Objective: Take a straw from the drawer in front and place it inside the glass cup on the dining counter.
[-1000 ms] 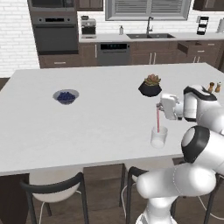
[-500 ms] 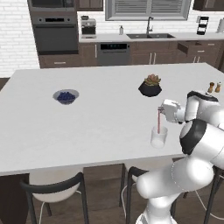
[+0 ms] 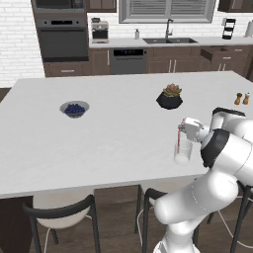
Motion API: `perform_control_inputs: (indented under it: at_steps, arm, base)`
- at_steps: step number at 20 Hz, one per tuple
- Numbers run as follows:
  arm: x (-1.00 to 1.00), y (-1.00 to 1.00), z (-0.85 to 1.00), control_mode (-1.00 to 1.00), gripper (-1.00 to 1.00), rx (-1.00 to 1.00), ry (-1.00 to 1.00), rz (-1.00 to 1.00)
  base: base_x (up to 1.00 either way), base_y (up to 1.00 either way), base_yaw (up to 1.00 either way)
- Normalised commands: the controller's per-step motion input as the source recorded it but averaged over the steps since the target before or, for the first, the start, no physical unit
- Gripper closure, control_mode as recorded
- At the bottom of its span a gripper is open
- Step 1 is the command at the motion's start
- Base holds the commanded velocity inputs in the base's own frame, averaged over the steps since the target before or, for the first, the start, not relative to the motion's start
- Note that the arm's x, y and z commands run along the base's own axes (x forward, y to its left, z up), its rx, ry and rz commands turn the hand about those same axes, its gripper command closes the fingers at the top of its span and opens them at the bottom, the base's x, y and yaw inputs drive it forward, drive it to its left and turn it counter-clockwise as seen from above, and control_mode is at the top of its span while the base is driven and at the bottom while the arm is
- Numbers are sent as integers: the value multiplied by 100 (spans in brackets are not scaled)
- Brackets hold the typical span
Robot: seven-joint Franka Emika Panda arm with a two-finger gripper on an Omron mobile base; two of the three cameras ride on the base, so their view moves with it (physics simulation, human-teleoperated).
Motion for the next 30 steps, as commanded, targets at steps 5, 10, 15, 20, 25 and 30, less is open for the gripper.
perform_control_inputs:
  at_steps: [5, 10, 15, 20, 25, 30]
  arm:
    - [-32, 0, -6, -100, -100, 0, 0, 0]
    - [-20, 0, 0, -100, -100, 0, 0, 0]
    - [-9, 0, 0, -100, -100, 0, 0, 0]
    - [0, 0, 0, -100, -100, -1, 2, -2]
    - [0, 0, 10, -100, -100, -8, 11, -5]
    - [0, 0, 16, -100, -100, -9, 20, -5]
  base:
    - [0, 0, 0]
    - [0, 0, 0]
    - [0, 0, 0]
    - [0, 0, 0]
    - [0, 0, 0]
    - [0, 0, 0]
